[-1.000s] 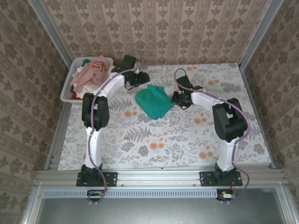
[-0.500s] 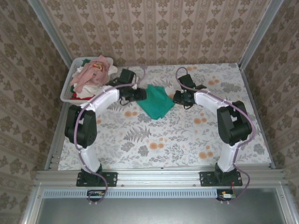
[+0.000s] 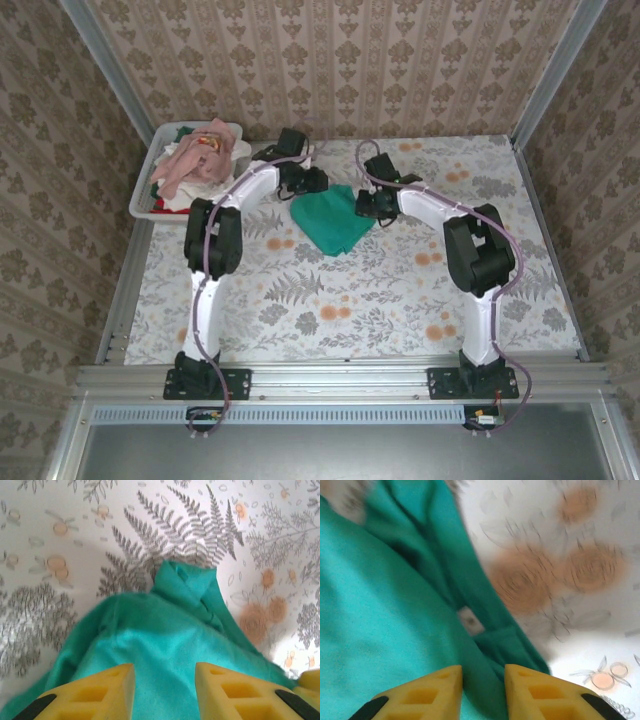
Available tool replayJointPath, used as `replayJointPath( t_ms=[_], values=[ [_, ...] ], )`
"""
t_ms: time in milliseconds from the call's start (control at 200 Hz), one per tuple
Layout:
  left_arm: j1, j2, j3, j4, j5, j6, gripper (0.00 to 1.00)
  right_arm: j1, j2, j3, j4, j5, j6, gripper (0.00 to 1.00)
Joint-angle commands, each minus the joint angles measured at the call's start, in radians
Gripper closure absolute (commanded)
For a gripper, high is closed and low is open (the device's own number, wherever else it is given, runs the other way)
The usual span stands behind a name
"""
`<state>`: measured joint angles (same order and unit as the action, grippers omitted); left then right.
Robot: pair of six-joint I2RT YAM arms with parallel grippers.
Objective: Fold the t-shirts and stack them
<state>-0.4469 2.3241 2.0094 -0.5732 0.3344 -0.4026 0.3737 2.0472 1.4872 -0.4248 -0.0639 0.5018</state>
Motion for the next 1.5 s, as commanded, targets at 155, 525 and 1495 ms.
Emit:
replayJointPath(
  t_ms=[155,525,1495],
  values=[
    [-0.015,0.083,0.161,-0.059,0.147,0.029,0.58,0.102,-0.060,-0.236,0.084,-0.059,0.062,0.78],
    [0.103,-0.446,-0.447,0.171,0.068,0.059,0.46,0.225,-0.380,-0.441,-0.001,0.102,0.123,0.66],
    [0.109,-0.656,-0.917,0.339,0.119,0.022,0.47,0.128,0.016,0.146,-0.154,0.183,-0.017,0.62]
  ],
)
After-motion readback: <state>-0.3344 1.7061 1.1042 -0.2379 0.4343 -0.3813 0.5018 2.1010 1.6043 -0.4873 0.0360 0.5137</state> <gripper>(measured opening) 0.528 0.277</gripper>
